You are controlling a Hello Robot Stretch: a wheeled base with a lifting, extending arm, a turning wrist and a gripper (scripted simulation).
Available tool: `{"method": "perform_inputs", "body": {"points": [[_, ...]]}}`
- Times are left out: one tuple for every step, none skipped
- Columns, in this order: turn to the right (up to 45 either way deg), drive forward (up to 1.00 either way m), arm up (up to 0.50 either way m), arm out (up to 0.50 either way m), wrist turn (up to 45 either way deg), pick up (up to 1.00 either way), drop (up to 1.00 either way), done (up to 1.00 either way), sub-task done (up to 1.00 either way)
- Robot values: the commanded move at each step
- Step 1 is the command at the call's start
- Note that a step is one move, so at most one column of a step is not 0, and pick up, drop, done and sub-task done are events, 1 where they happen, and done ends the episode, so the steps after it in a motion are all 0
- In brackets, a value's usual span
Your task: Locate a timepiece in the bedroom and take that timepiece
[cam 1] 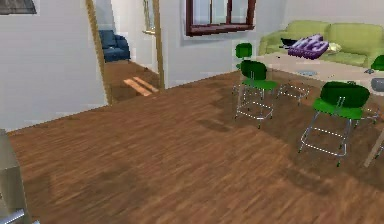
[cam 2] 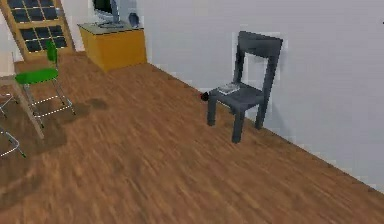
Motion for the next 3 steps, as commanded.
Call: {"method": "perform_inputs", "body": {"points": [[-3.0,0.0,0.0,0.0,0.0,0.0,0.0,0.0,0.0],[0.0,0.85,0.0,0.0,0.0,0.0,0.0,0.0,0.0],[-6.0,0.0,0.0,0.0,0.0,0.0,0.0,0.0,0.0]]}}
